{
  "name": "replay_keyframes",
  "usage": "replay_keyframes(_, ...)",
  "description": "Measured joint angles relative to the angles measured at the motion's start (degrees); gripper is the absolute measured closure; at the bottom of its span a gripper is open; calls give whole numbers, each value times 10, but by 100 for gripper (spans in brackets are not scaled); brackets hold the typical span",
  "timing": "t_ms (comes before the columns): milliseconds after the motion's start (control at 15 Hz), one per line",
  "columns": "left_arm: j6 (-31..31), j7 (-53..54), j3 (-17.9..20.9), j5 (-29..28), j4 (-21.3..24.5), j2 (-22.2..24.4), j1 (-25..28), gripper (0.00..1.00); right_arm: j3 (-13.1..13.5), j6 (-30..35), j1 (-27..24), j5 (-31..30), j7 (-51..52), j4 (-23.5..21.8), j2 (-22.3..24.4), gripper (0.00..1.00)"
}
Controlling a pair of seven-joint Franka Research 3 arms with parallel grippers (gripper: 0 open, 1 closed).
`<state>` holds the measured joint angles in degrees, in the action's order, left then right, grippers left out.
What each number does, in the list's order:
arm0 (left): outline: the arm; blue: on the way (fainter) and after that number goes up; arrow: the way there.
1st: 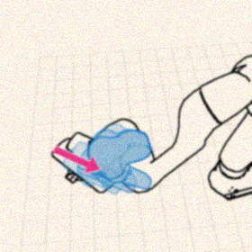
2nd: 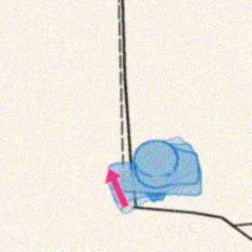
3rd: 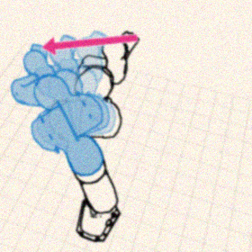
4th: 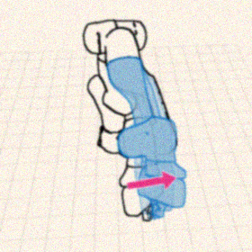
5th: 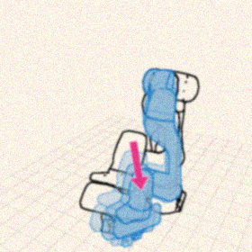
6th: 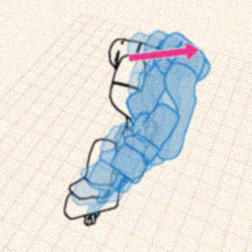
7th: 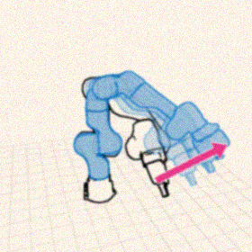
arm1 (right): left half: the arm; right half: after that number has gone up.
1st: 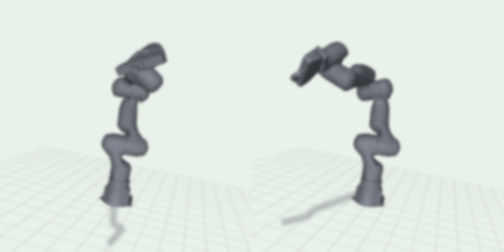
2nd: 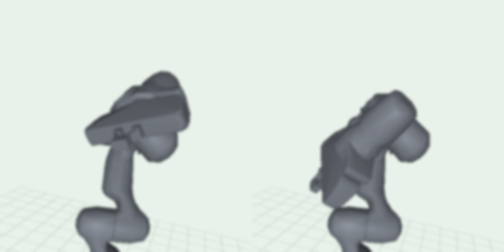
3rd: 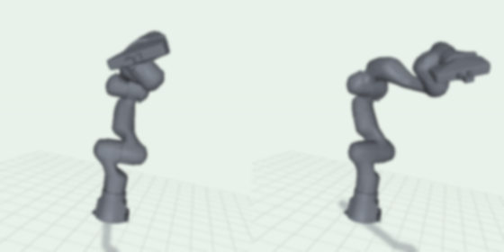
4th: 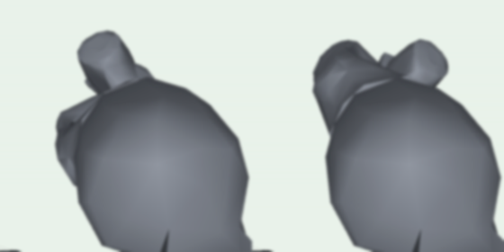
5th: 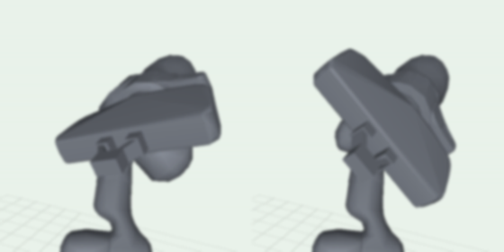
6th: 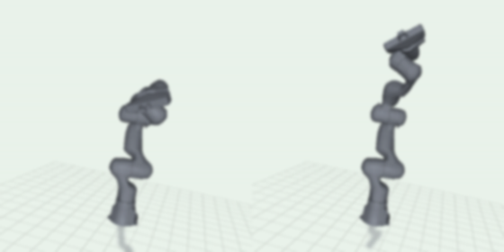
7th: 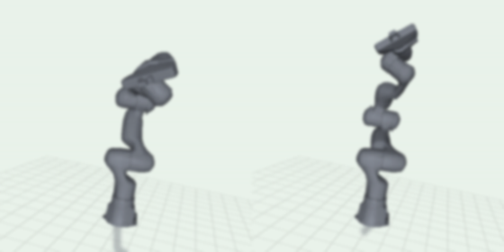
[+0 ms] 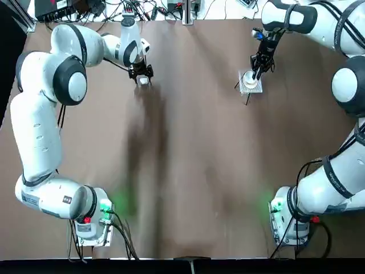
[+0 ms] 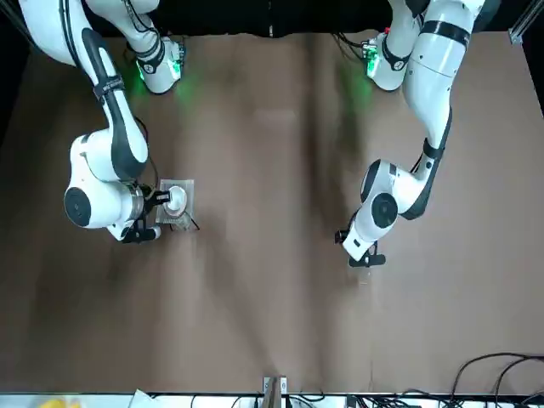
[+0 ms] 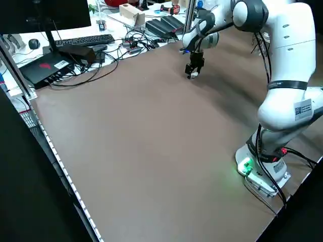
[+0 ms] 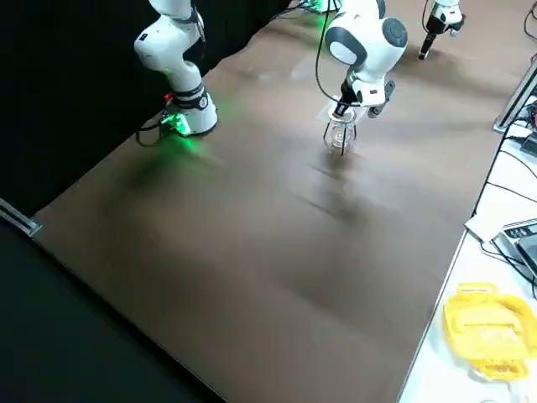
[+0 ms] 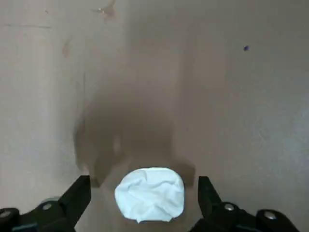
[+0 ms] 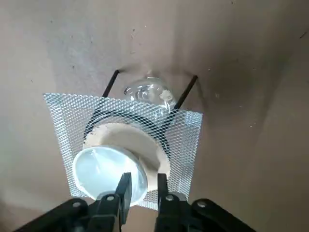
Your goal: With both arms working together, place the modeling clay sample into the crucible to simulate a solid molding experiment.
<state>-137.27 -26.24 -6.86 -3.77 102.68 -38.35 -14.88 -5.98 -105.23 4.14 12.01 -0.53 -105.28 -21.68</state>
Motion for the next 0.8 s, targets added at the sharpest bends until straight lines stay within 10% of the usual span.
replay_keyframes(800, 0, 0, 0, -1, -5, 0, 0, 31, 0, 2, 9, 3, -12, 0, 1, 94)
